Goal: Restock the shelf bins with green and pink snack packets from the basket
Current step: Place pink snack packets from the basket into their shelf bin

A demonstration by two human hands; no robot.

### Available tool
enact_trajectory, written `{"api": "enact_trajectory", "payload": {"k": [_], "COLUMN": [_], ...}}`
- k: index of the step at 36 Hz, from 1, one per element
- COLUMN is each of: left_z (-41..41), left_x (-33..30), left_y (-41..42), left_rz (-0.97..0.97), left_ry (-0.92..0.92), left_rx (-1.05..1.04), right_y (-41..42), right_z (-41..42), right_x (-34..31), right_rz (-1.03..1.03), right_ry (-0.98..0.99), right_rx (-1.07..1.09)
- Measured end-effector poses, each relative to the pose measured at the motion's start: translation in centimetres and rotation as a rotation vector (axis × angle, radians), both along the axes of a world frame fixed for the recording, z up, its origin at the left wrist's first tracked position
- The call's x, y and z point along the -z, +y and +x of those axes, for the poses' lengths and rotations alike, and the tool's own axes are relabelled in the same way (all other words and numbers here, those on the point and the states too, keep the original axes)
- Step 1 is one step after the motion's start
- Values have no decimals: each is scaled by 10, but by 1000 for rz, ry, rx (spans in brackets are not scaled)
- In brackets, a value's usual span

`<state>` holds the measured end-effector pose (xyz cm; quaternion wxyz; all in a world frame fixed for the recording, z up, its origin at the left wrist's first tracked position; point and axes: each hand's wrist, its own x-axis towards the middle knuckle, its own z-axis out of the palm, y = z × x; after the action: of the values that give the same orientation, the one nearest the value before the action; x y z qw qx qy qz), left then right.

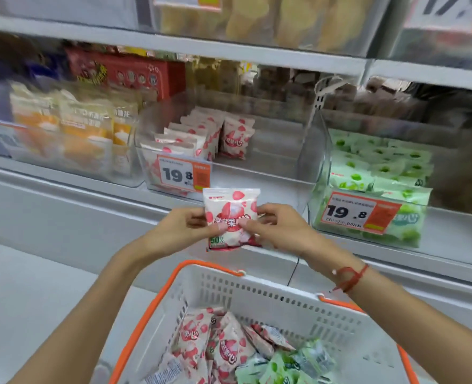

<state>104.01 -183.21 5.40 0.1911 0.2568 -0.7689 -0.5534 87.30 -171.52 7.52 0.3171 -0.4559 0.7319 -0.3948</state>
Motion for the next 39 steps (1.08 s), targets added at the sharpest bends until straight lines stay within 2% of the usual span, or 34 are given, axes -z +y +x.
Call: {"api": "enact_trajectory", "payload": {"k": [3,6,8,10,12,15,18,22,25,29,35,39], "left_z": [-1,-11,-22,-32,-40,-50,-55,-60,-60,-58,-58,-57], "left_x": [-33,-62,-76,-82,-80,-69,-56,-48,-47,-52,-52,-51], "left_y": [-8,-27,-41,-58,-76,-96,-106,-113,-113,-113,-113,-112], "left_rz": [-51,-137,-263,-521,-790,-980,-954,-963,-986,-967,-963,-956], "left_ry": [48,201,228,139,-47,-261,-265,-214,-231,-264,-276,-277], "left_rx": [-26,-193,-309,-411,-470,-449,-455,-471,-473,-424,-408,-398], "right_y": [-6,-24,-39,-61,-90,-136,-169,-209,-227,-238,-239,-251], "right_z": [1,-9,-18,-29,-43,-70,-81,-86,-89,-97,-90,-93], "right_x": [-33,-59,-75,-86,-88,-80,-66,-45,-39,-35,-25,-20], "right_rz": [-113,-199,-237,-242,-235,-158,15,95,153,133,75,57], "right_ry": [60,46,22,27,61,130,186,245,160,189,-108,-63], "right_rx": [0,66,140,233,306,390,339,294,292,346,367,440]}}
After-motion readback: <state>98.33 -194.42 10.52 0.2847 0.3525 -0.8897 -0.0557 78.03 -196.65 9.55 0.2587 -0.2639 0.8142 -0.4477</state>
